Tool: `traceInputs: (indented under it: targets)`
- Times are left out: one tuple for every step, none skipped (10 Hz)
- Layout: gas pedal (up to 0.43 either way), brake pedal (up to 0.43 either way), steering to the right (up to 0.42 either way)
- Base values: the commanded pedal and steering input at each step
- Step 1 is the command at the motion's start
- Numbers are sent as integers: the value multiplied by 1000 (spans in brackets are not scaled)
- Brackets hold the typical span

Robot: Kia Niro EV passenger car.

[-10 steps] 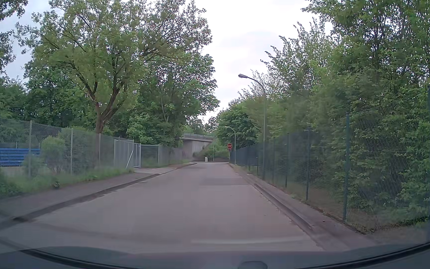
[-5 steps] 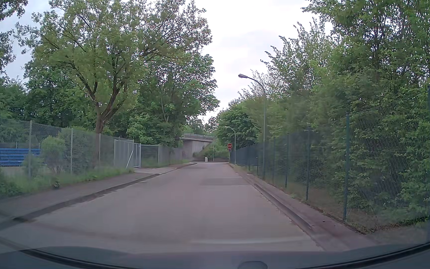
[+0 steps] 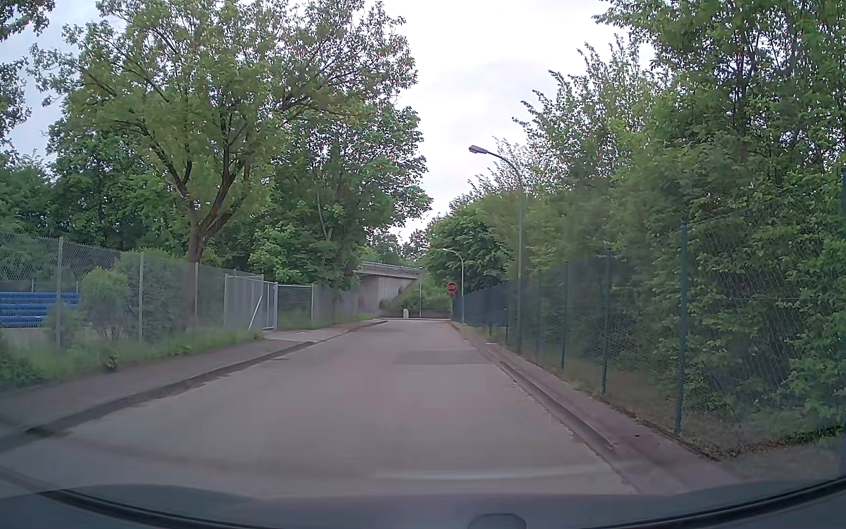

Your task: Follow the waypoints while adhering to traffic rules and regulations

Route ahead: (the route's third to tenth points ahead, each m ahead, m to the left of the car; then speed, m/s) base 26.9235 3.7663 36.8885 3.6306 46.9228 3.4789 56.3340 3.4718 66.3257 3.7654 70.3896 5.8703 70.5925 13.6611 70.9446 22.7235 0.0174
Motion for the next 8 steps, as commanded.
traceInputs:
  targets:
    - [0, 390, -102]
    - [0, 396, -102]
    - [0, 396, -102]
    - [0, 396, -102]
    - [0, 396, -102]
    - [0, 396, -102]
    - [0, 396, -102]
    - [0, 396, -102]
